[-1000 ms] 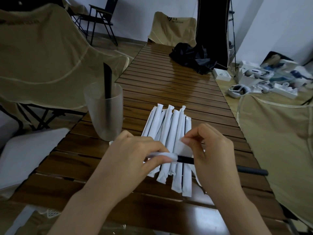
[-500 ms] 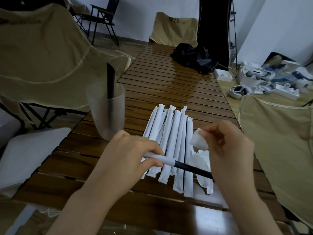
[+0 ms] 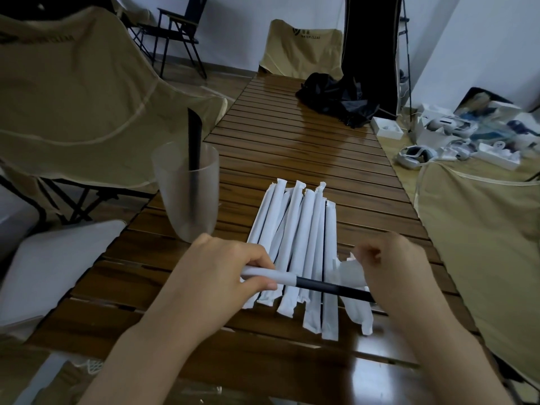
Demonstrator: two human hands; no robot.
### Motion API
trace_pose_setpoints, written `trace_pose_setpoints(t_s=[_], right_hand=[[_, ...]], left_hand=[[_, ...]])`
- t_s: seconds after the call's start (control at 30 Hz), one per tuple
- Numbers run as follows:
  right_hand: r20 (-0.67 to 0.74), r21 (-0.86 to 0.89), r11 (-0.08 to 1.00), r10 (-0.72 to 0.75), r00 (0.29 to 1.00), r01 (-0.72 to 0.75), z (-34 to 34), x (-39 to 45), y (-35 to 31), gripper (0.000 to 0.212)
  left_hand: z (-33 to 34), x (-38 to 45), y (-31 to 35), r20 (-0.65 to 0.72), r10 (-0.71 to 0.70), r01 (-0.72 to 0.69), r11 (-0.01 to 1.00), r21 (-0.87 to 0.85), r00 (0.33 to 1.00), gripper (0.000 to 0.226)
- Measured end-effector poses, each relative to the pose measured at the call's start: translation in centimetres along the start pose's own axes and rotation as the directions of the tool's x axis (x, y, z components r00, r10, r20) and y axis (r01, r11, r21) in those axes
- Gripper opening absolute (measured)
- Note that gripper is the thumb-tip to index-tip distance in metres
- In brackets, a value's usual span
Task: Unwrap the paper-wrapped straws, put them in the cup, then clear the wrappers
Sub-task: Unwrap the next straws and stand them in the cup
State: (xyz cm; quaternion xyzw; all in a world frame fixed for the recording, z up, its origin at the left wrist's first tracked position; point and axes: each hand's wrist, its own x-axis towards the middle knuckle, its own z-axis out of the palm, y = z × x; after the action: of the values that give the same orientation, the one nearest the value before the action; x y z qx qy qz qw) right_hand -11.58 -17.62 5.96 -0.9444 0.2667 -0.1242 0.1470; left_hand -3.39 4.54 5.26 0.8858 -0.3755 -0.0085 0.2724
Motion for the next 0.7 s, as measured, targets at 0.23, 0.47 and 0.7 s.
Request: trace_pose_setpoints(t_s=[0.23, 0.47, 0.7], right_hand=[[0.237, 0.231, 0.916, -0.379, 0.894, 0.327, -1.4, -2.3, -4.2, 0.023], [0.239, 0.278, 0.901, -0.401, 0.884, 0.334, -0.2, -2.7, -4.4, 0.016], [0.221, 0.320, 0.910, -0.342, 0.913, 0.264, -0.4, -2.7, -4.7, 0.012]], left_hand=[[-0.1, 0.1, -0.2, 0.021, 0.009, -0.008, 0.999, -0.044, 1.000, 0.025], [-0.1, 0.4, 0.0, 0.041, 0.053, -0.049, 0.996, -0.075, 0.998, 0.033], [-0.2, 0.4, 0.0, 0.077, 0.030, -0.024, 0.997, -0.068, 0.997, 0.031]])
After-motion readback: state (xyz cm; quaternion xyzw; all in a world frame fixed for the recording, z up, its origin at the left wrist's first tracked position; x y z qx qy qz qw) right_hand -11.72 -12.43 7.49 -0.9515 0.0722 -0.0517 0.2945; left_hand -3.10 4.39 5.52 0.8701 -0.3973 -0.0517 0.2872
